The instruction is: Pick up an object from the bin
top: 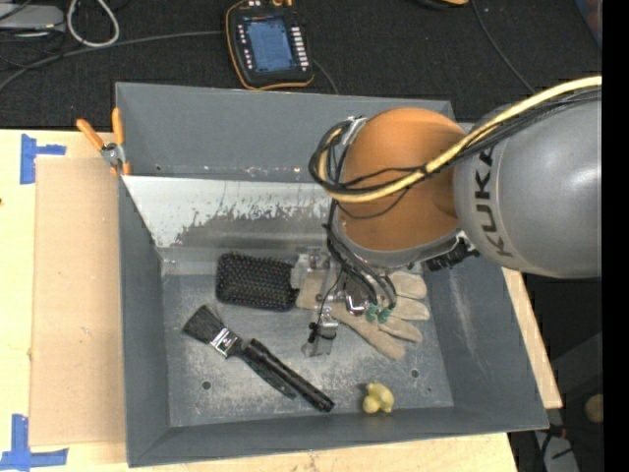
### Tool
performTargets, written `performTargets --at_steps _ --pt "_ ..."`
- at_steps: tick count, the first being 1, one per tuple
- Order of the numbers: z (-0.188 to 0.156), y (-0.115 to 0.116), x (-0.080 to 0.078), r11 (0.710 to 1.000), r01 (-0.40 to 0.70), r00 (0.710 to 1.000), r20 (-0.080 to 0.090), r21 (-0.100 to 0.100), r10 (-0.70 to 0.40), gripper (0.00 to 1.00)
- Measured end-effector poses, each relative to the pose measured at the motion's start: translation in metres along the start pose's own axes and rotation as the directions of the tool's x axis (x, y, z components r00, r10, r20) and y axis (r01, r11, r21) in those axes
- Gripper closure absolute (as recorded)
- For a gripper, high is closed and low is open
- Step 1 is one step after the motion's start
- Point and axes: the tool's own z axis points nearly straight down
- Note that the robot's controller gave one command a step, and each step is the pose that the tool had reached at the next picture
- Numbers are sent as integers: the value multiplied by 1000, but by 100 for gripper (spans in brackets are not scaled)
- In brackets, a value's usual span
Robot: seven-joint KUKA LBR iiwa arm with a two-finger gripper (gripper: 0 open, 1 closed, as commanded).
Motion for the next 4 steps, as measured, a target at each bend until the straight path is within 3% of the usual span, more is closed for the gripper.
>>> performTargets --at_steps 1,2,3,4 --pt "-4 -1 -2 1000 -5 1000 9 -1 5 0" --pt "135 -7 17 999 -45 999 8 -3 45 0" --pt "152 -9 4 972 -235 972 18 -8 236 0" --pt "123 17 41 972 -234 972 -2 -1 234 0"
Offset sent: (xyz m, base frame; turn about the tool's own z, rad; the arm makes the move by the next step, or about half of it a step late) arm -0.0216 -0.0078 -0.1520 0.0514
